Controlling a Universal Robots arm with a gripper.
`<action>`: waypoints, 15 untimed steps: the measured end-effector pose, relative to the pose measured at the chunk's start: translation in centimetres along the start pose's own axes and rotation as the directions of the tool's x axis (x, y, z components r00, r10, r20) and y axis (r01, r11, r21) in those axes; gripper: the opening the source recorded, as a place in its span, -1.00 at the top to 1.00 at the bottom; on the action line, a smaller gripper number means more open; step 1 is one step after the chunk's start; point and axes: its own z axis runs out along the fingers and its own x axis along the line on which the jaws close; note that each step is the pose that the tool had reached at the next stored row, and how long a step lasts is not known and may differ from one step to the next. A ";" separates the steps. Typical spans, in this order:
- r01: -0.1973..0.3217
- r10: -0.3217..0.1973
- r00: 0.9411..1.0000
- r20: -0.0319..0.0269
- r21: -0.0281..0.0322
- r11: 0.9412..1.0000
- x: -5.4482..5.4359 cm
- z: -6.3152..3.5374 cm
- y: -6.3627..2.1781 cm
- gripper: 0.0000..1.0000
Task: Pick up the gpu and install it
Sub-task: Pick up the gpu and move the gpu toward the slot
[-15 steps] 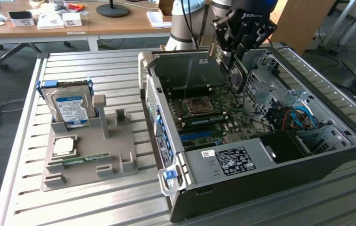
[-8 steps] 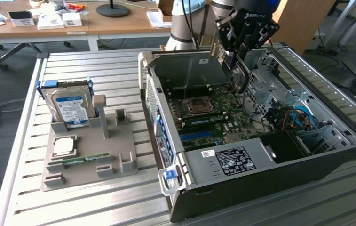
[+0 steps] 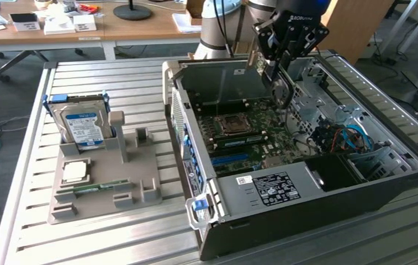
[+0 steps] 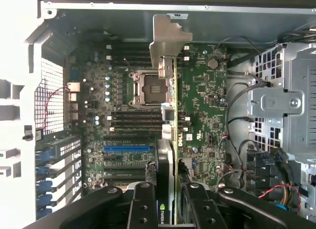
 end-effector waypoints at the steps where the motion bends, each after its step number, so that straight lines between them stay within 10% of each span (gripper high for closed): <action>1: 0.000 0.000 1.000 0.000 0.000 1.000 -0.1 0.00 0.01 0.47; 15: 0.000 0.000 1.000 0.000 0.000 1.000 -2.3 0.06 0.16 0.47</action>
